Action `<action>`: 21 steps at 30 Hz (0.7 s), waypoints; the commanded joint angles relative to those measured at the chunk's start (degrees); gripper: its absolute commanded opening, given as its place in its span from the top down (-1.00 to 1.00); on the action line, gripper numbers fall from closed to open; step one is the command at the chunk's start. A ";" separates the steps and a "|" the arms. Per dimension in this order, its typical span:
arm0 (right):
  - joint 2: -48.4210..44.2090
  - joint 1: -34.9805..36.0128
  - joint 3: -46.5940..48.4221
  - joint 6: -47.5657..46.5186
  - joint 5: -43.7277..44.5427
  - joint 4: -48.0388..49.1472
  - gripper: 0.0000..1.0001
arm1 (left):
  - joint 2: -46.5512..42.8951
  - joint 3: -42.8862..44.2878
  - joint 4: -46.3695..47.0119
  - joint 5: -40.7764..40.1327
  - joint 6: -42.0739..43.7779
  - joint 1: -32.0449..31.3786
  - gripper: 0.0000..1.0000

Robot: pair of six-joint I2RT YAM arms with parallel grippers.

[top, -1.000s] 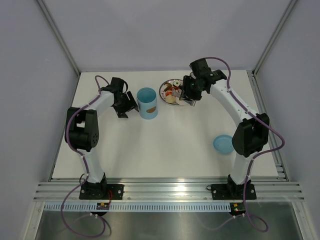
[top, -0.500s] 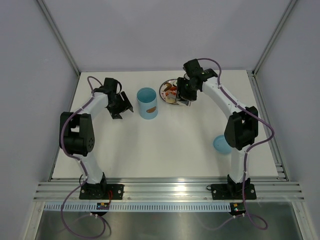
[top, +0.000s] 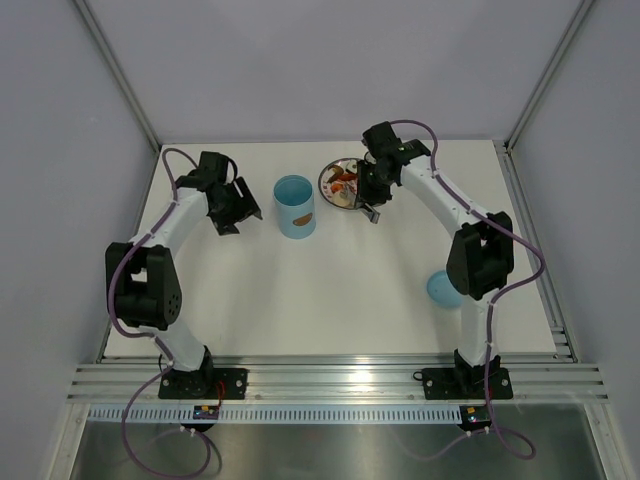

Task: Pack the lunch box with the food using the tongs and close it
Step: Pick up the fake food from the plate.

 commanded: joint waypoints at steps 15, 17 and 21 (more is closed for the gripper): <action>-15.01 3.96 4.18 -0.34 3.86 -2.75 0.70 | -10.79 -1.43 -2.58 -3.65 1.62 1.00 -0.48; -15.28 6.24 7.26 -0.34 4.74 -3.63 0.70 | -11.75 -1.61 -2.75 -3.73 1.53 1.44 -0.49; -14.23 10.63 11.83 -0.61 6.06 -4.86 0.68 | -13.51 -2.05 -2.84 -3.47 1.44 2.85 -0.50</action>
